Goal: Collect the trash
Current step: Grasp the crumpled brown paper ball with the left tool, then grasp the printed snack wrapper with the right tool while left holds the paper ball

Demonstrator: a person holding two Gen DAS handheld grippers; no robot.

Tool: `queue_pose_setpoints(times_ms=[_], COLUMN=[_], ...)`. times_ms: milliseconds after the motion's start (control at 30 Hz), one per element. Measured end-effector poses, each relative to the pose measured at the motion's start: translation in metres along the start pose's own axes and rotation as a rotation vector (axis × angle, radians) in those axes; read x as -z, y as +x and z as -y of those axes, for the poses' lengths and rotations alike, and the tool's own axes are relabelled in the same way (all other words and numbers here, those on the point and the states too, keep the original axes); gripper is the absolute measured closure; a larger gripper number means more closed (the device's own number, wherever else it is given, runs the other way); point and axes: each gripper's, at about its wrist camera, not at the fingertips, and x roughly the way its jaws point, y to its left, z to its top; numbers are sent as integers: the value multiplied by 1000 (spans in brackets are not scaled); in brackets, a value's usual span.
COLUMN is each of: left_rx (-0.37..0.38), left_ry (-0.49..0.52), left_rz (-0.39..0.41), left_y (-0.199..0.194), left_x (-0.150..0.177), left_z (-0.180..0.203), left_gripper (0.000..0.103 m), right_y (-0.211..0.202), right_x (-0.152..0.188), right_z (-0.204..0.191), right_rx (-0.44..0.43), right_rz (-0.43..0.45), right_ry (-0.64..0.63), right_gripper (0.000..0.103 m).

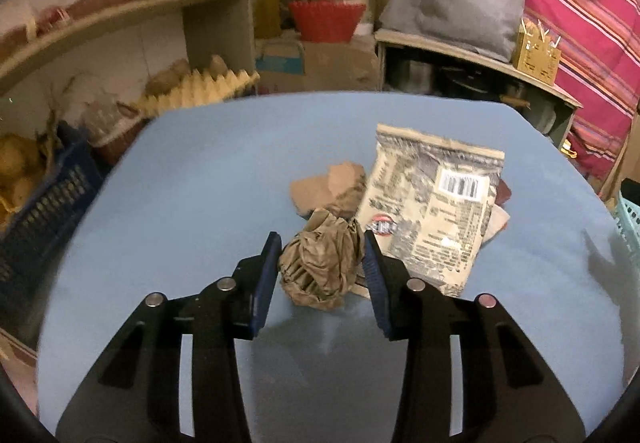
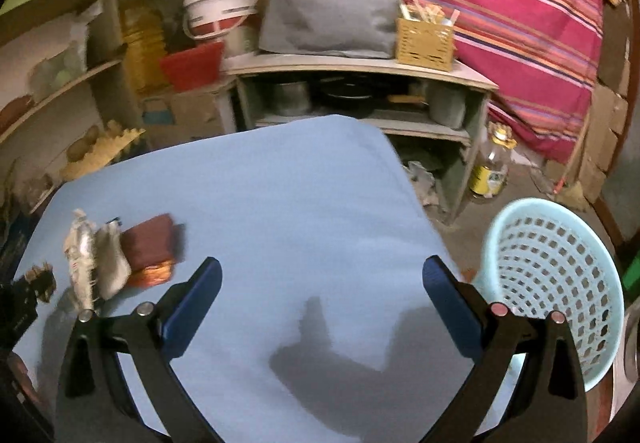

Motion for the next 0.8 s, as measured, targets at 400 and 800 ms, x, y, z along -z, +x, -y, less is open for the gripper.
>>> queue_pose_setpoints(times_ms=[400,800], left_rx=[-39,-124], left_ry=[-84,-58], left_rz=[83,127], left_y=[-28,-25], left_x=[-10,-10], left_z=[-61,-99], left_gripper=[63,63], right_y=[-5,19], right_x=[16,29], right_z=[-108,-179], right_rx=[-80,-116], right_rz=[16,-29], right_ry=[-92,-81], right_gripper=[6,15])
